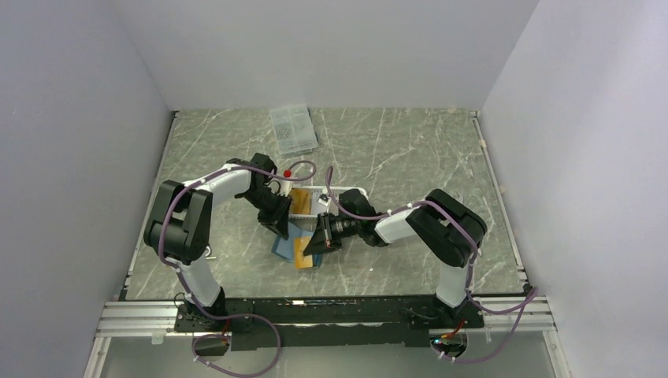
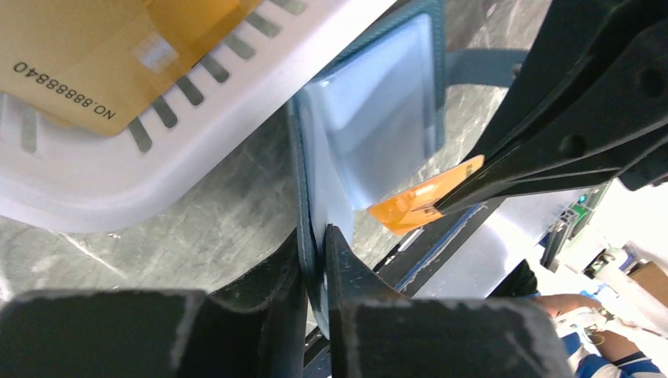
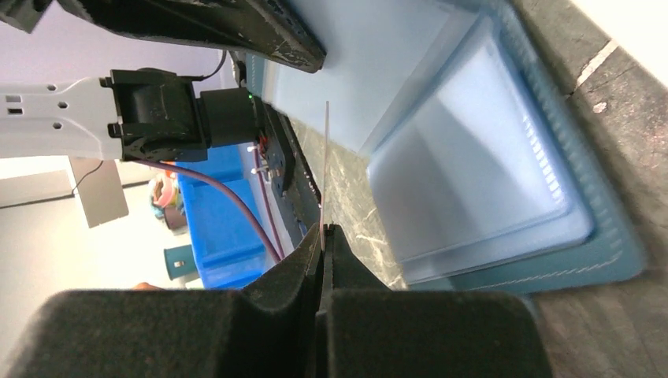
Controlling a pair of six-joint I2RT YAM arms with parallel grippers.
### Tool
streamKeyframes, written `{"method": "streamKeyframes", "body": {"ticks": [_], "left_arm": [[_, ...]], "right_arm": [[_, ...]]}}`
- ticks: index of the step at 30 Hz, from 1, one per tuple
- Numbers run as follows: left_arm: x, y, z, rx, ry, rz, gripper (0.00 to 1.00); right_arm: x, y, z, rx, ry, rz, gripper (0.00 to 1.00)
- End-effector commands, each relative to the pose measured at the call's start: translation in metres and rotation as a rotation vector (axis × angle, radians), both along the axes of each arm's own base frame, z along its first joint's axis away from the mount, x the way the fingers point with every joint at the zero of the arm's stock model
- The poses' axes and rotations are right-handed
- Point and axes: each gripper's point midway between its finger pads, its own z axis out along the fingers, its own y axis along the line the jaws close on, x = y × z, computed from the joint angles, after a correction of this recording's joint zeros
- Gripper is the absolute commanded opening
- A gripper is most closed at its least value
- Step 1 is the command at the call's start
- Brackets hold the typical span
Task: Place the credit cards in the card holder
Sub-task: Open the card holder at the center of the board.
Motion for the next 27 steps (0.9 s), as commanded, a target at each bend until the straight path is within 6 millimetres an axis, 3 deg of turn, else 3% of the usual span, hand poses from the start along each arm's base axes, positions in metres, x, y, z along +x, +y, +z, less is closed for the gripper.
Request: {"method": "streamKeyframes", "body": {"ticks": [1, 4, 8, 11, 14, 17, 21, 27], "left_arm": [[-0.004, 0.009, -0.007, 0.017, -0.019, -0.030, 0.11], [-0.014, 0.006, -0.011, -0.013, 0.018, -0.047, 0.04], [-0.027, -0.011, -0.005, -0.128, 0.068, -0.055, 0.04], [-0.034, -0.034, 0.011, -0.271, 0.119, -0.038, 0.04], [-0.026, -0.055, 0.026, -0.367, 0.104, -0.009, 0.04], [-0.026, -0.080, 0.036, -0.396, 0.141, 0.009, 0.04], [-0.025, -0.101, 0.029, -0.381, 0.128, 0.032, 0.04], [-0.035, -0.094, 0.003, -0.325, 0.117, 0.031, 0.08]], "right_arm": [[0.003, 0.002, 0.002, 0.022, -0.032, 0.005, 0.00], [0.004, -0.003, 0.000, 0.019, -0.028, -0.011, 0.00], [0.001, -0.015, -0.002, 0.002, -0.030, -0.033, 0.00], [-0.003, -0.024, -0.002, -0.012, -0.034, -0.050, 0.00], [-0.009, -0.033, -0.004, -0.032, -0.036, -0.065, 0.00], [-0.013, -0.044, -0.004, -0.045, -0.041, -0.088, 0.00], [-0.013, -0.061, -0.001, -0.076, -0.058, -0.123, 0.00], [-0.010, -0.080, 0.003, -0.148, -0.104, -0.146, 0.00]]}}
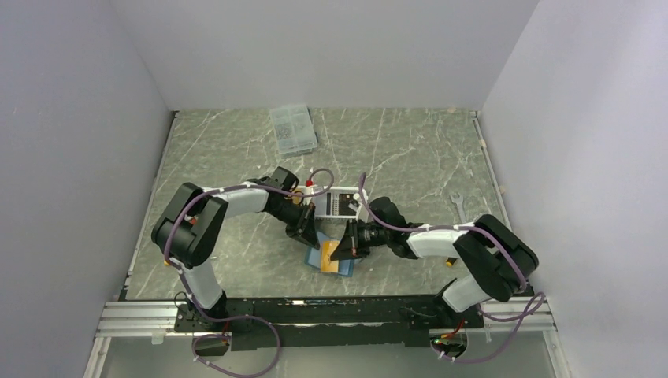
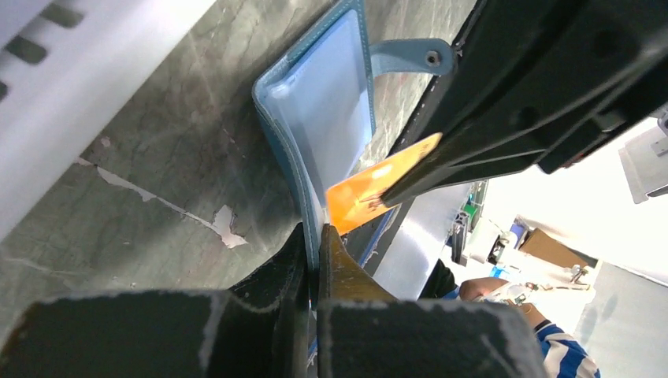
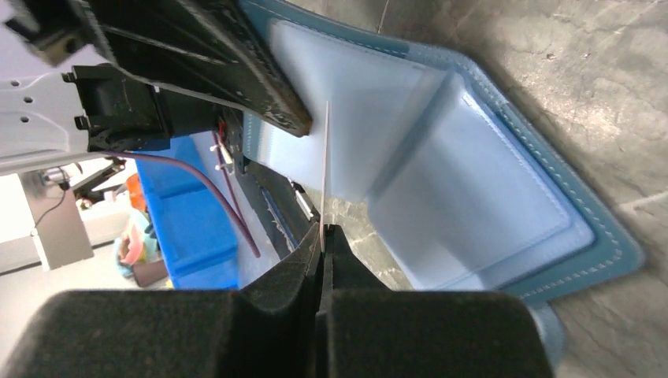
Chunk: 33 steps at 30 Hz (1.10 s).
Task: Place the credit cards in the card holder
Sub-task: Open the card holder at the center of the board.
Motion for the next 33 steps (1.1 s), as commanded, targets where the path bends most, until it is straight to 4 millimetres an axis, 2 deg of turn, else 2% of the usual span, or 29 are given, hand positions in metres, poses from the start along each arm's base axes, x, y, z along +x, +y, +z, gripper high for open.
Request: {"method": "streamKeyframes", "body": {"ticks": [1, 5, 10, 12, 14, 19, 23, 26, 33], "left_arm": [[-0.003, -0.002, -0.010, -0.010, -0.005, 0.002, 0.09], [-0.004, 0.009, -0.024, 0.057, -0.039, -0.021, 0.15], [-0.004, 0.019, -0.033, 0.111, -0.074, -0.031, 0.27], [-0.006, 0.023, -0.035, 0.128, -0.078, -0.047, 0.40], [-0.007, 0.027, -0.036, 0.145, -0.102, -0.075, 0.46], [-0.001, 0.043, -0.036, 0.210, -0.229, -0.142, 0.46], [0.007, 0.058, -0.042, 0.309, -0.306, -0.188, 0.45], [0.011, 0.058, -0.037, 0.311, -0.345, -0.212, 0.45], [0.004, 0.054, -0.025, 0.308, -0.404, -0.330, 0.45]], "right_arm": [[0.008, -0.008, 0.005, -0.042, -0.073, -0.005, 0.00], [0.010, -0.005, 0.000, -0.052, -0.061, 0.002, 0.00], [0.009, -0.003, -0.008, -0.039, -0.026, -0.002, 0.00], [0.006, -0.004, -0.014, -0.041, -0.010, -0.002, 0.00], [0.003, -0.006, -0.020, -0.052, 0.006, 0.000, 0.00], [0.000, -0.013, -0.031, -0.108, 0.011, 0.005, 0.00], [0.001, -0.016, -0.030, -0.142, -0.007, 0.020, 0.00], [0.002, -0.015, -0.026, -0.145, -0.013, 0.026, 0.00], [0.007, -0.013, -0.013, -0.137, -0.038, 0.022, 0.00]]}}
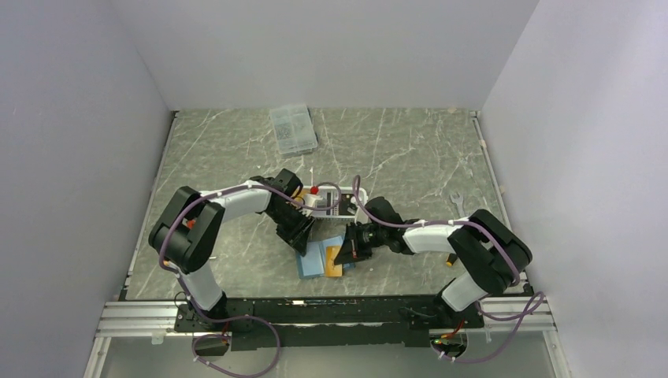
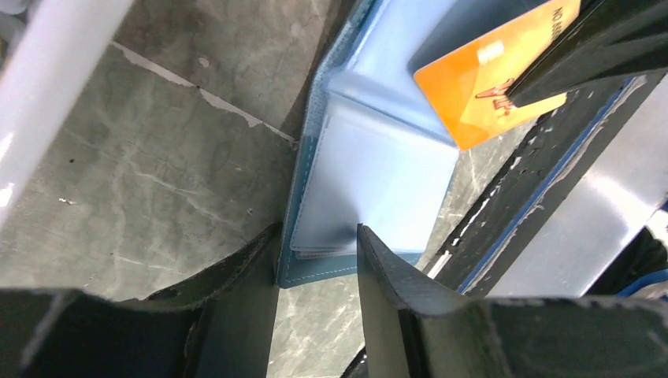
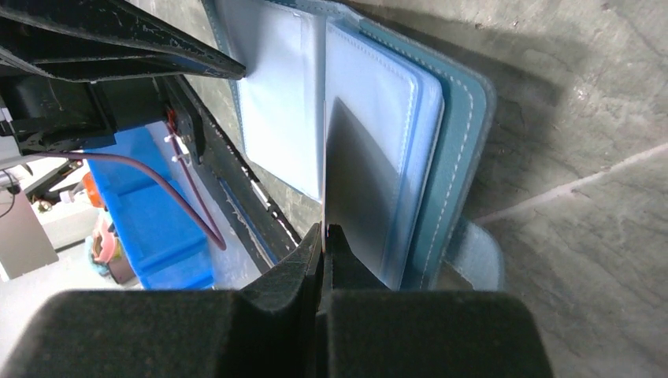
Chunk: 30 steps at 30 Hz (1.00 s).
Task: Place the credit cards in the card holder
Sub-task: Open the card holder at the center of the board.
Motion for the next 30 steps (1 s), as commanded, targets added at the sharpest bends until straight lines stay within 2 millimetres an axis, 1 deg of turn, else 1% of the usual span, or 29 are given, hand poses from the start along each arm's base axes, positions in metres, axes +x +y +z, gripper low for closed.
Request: {"method": "streamKeyframes", "body": {"ticks": [1, 5, 9, 11, 16, 19, 22, 24, 27, 28, 29, 30], "left_arm": [[0.006, 0.008, 0.010, 0.047, -0.125, -0.115, 0.44], [0.012, 0.011, 0.014, 0.075, -0.215, -0.146, 0.44], [0.021, 0.009, 0.021, 0.088, -0.301, -0.166, 0.45], [0.023, 0.008, 0.020, 0.104, -0.340, -0.185, 0.45], [0.024, 0.005, 0.015, 0.139, -0.404, -0.219, 0.46], [0.021, 0.008, 0.008, 0.161, -0.409, -0.224, 0.46], [0.022, 0.013, 0.005, 0.188, -0.425, -0.219, 0.48], [0.022, 0.016, 0.006, 0.197, -0.429, -0.224, 0.49], [0.022, 0.014, 0.015, 0.175, -0.425, -0.220, 0.50], [0.022, 0.012, 0.021, 0.151, -0.421, -0.220, 0.85], [0.023, 0.011, 0.027, 0.133, -0.423, -0.215, 0.98], [0.025, 0.009, 0.033, 0.113, -0.430, -0.212, 0.99]], "right_arm": [[0.009, 0.001, 0.011, -0.012, -0.054, -0.005, 0.00], [0.013, 0.009, 0.023, 0.024, -0.066, -0.005, 0.00], [0.021, 0.019, 0.033, 0.049, -0.084, -0.015, 0.00], [0.024, 0.025, 0.037, 0.057, -0.095, -0.016, 0.00], [0.026, 0.036, 0.031, 0.038, -0.098, -0.014, 0.00], [0.023, 0.043, 0.026, 0.041, -0.083, -0.009, 0.00], [0.016, 0.049, 0.018, 0.021, -0.078, 0.010, 0.00], [0.012, 0.049, 0.010, 0.001, -0.069, 0.017, 0.00], [0.009, 0.045, 0.000, -0.019, -0.053, 0.006, 0.00], [0.009, 0.043, -0.003, -0.027, -0.051, 0.000, 0.00], [0.008, 0.043, -0.004, -0.031, -0.052, -0.001, 0.00], [0.009, 0.042, -0.004, -0.034, -0.051, -0.003, 0.00]]}}
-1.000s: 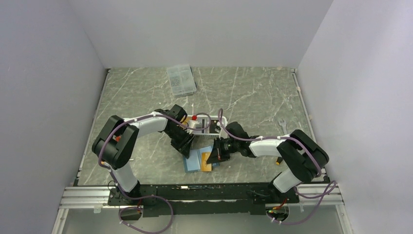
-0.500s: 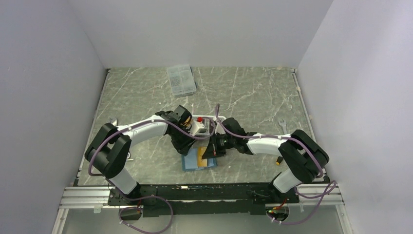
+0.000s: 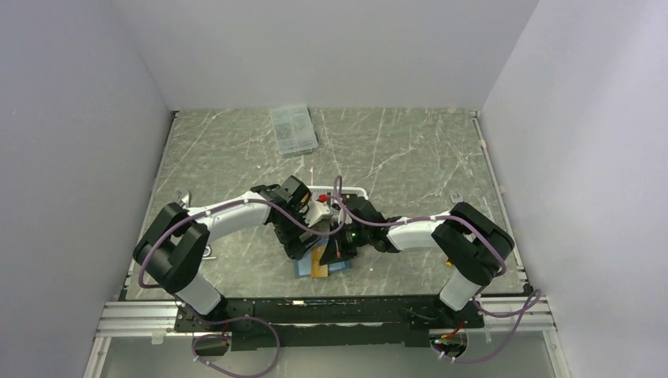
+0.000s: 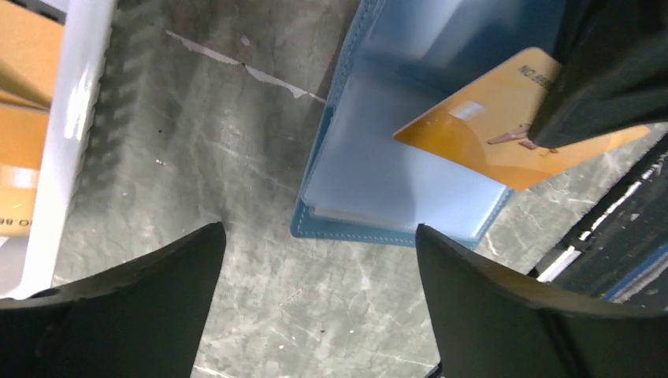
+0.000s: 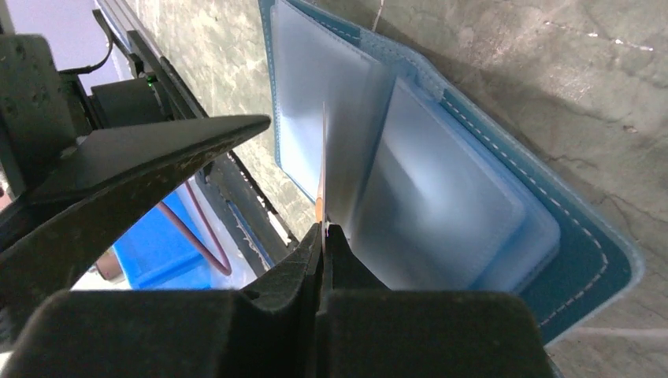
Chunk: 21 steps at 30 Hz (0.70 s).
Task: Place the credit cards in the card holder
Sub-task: Open the card holder at the center of the board.
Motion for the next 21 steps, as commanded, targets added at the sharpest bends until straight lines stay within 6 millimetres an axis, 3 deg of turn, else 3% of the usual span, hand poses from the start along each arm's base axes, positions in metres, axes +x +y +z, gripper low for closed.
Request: {"method": "streamKeyframes", "body": {"ticks": [1, 5, 8, 13, 17, 21], "left_arm": [[0.012, -0.011, 0.039, -0.107, -0.051, -0.017, 0.99], [0.014, -0.022, 0.073, -0.227, -0.099, -0.068, 0.99], [0.004, -0.030, 0.079, -0.312, -0.134, -0.159, 0.99], [-0.015, -0.027, 0.058, -0.289, -0.195, -0.328, 0.99], [-0.019, -0.024, 0.040, -0.248, -0.223, -0.414, 0.98], [-0.020, -0.026, 0.035, -0.243, -0.241, -0.452, 0.93]], "right_arm": [[0.009, 0.001, -0.004, -0.015, -0.038, -0.036, 0.00], [0.010, 0.000, -0.003, -0.017, -0.043, -0.043, 0.00], [0.010, 0.000, -0.002, -0.011, -0.046, -0.046, 0.00], [0.012, 0.001, 0.006, 0.023, -0.048, -0.055, 0.00], [0.013, 0.000, 0.011, 0.048, -0.043, -0.065, 0.00], [0.013, -0.004, 0.016, 0.068, -0.043, -0.083, 0.00]]}}
